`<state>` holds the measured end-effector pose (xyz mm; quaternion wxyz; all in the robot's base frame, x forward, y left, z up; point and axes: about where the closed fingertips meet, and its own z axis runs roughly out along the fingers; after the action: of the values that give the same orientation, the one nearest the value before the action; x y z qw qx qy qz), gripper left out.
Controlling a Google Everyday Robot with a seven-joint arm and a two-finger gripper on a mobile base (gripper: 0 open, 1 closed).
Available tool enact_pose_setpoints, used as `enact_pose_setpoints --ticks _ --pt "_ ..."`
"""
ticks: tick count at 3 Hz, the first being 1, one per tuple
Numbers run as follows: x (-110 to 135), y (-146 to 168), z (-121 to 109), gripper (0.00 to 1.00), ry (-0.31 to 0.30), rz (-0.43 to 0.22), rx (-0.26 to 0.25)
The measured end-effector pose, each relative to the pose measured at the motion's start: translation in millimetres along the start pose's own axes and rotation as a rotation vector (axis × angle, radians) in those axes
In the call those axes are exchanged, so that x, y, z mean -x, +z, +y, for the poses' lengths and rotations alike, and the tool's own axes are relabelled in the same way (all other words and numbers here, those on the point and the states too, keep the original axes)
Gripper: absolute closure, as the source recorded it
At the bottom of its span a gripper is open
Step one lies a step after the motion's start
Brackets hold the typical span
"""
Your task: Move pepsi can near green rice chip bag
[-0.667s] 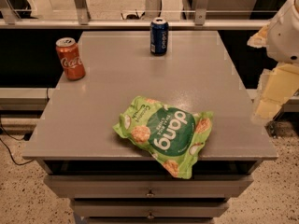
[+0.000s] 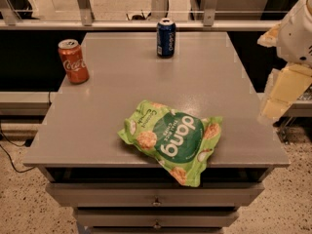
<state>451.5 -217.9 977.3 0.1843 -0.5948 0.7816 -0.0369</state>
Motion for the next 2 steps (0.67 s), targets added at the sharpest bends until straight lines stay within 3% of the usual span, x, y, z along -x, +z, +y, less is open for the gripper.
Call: enact_pose_setpoints --ticks 2 --pt "19.8 47.1 -76.2 0.00 0.056 -0.174 -0.078"
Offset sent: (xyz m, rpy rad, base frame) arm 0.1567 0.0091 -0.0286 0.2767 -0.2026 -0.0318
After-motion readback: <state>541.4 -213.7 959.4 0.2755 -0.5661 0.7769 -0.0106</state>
